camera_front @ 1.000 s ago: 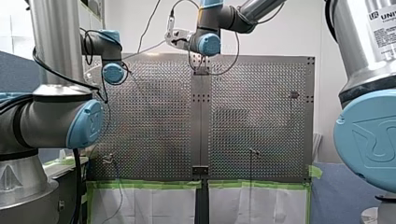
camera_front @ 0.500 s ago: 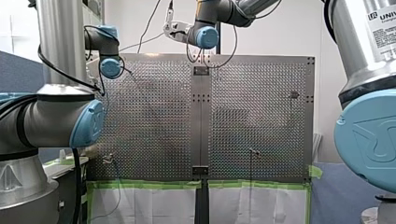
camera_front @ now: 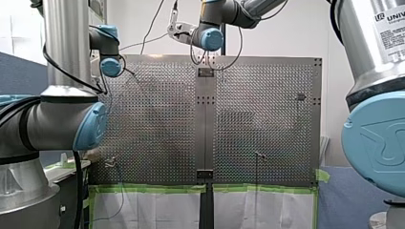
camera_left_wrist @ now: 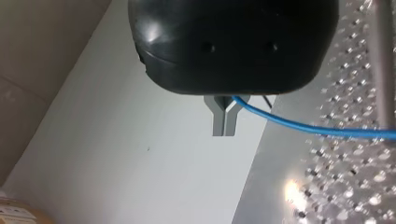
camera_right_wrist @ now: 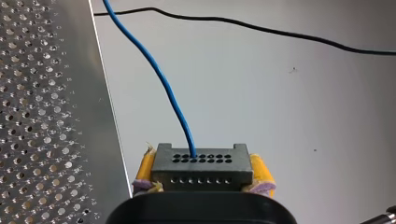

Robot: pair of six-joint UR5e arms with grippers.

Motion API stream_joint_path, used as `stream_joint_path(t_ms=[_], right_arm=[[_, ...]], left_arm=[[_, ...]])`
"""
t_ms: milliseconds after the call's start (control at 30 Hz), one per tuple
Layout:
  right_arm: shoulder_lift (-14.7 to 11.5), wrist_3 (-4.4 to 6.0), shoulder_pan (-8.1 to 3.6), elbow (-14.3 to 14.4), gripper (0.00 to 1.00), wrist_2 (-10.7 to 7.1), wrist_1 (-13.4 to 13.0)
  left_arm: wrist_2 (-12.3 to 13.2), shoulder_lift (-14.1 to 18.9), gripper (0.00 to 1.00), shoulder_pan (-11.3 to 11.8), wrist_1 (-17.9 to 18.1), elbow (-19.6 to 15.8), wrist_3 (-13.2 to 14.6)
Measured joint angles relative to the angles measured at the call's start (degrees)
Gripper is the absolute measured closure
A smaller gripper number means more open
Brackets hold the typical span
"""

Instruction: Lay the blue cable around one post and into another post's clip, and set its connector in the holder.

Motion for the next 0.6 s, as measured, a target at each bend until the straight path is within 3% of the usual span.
stream_joint_path(t_ms=[200,600], right_arm=[[1.3,0.21,-0.13,-1.0,1.00,-0.18,-0.1],[5.4,0.52,-0.19,-6.0,1.00,-0.35,1.0]], left_arm=[[1.8,-2.1,1.00,1.3,0.0,0.9,-1.1],[5.5,-4.9,1.00,4.2,1.6,2.6,-3.1]])
